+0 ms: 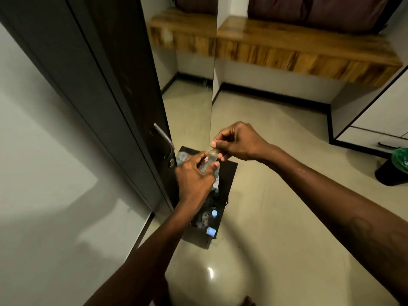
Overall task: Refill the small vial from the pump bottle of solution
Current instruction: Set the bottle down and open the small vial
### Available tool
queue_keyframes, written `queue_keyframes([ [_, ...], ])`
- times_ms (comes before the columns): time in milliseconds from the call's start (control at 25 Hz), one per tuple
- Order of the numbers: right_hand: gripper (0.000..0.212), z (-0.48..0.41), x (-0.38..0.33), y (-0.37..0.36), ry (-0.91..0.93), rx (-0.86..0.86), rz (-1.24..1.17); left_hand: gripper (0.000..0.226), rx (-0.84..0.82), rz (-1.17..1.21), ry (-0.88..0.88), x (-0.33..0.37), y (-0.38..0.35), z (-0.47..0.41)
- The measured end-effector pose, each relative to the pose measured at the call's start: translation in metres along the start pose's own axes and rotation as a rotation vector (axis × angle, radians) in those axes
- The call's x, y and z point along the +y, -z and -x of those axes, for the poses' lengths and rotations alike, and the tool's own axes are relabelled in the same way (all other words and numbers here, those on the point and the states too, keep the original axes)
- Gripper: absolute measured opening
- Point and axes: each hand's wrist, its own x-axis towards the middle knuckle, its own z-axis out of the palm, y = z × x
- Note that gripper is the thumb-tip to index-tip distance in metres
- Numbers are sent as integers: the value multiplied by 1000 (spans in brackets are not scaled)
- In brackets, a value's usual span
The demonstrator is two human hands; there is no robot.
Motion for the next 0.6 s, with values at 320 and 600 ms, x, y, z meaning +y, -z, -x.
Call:
queue_keyframes([
  [320, 8, 42, 108, -69, -360, 372, -580, 38, 47, -15, 111, -71, 11, 50],
  [600, 16, 176, 217, -189, -925, 478, -749, 35, -60, -138, 210, -140, 17, 106],
])
